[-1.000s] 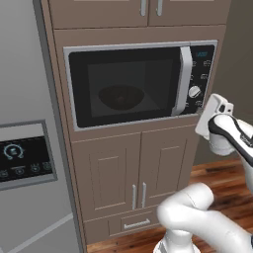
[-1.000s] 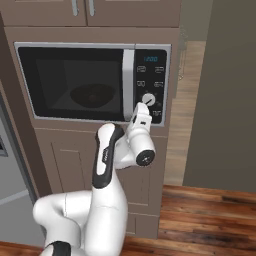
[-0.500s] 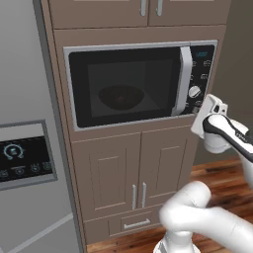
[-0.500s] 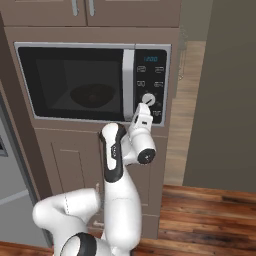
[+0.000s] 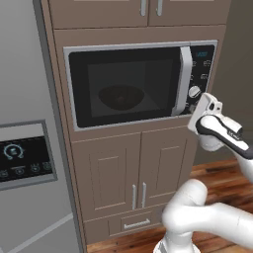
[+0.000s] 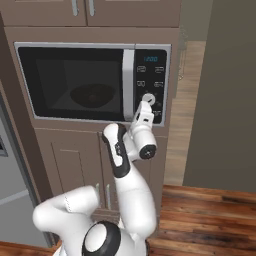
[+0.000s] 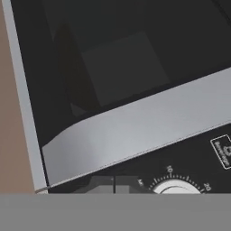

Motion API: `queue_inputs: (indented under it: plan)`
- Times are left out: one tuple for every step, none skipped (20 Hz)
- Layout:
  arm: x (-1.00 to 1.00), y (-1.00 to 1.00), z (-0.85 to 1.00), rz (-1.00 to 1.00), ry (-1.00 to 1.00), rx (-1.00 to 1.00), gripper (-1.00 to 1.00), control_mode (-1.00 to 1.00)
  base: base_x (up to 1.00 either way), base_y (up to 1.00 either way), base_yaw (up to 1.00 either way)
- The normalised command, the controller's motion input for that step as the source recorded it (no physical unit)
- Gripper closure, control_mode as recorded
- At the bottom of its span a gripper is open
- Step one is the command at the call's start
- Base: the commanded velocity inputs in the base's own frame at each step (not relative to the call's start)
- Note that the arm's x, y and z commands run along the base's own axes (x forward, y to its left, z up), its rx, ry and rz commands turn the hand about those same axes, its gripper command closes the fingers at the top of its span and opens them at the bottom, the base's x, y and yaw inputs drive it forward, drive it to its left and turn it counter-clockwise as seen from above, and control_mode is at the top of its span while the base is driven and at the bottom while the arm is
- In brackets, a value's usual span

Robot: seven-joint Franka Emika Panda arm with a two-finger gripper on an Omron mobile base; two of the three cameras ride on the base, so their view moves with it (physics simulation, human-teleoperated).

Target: Pick the mushroom from the sink and place it in the bowl. Then pick the bowl and place it in the microwave. Then close the microwave door and press the start button.

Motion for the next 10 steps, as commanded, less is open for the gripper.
queue_inputs:
  plan:
    - [0.35, -0.02, -0.16, 0.00, 0.00, 0.00, 1.00, -1.00, 0.00, 0.00, 0.00]
    - [0.31, -0.14, -0.07, 0.00, 0.00, 0.00, 1.00, -1.00, 0.00, 0.00, 0.00]
    - [0.32, -0.08, -0.11, 0.00, 0.00, 0.00, 1.00, -1.00, 0.00, 0.00, 0.00]
    - [0.34, -0.03, -0.14, 0.00, 0.00, 0.00, 1.00, -1.00, 0.00, 0.00, 0.00]
    - [0.36, -0.04, -0.15, 0.00, 0.00, 0.00, 1.00, -1.00, 0.00, 0.00, 0.00]
    - [0.35, -0.06, -0.13, 0.00, 0.00, 0.00, 1.00, -1.00, 0.00, 0.00, 0.00]
    - [0.36, -0.06, -0.12, 0.00, 0.00, 0.00, 1.00, -1.00, 0.00, 0.00, 0.00]
    - [0.36, -0.11, -0.10, 0.00, 0.00, 0.00, 1.00, -1.00, 0.00, 0.00, 0.00]
    - [0.34, -0.14, -0.09, 0.00, 0.00, 0.00, 1.00, -1.00, 0.00, 0.00, 0.00]
    - [0.34, -0.17, -0.08, 0.00, 0.00, 0.00, 1.00, -1.00, 0.00, 0.00, 0.00]
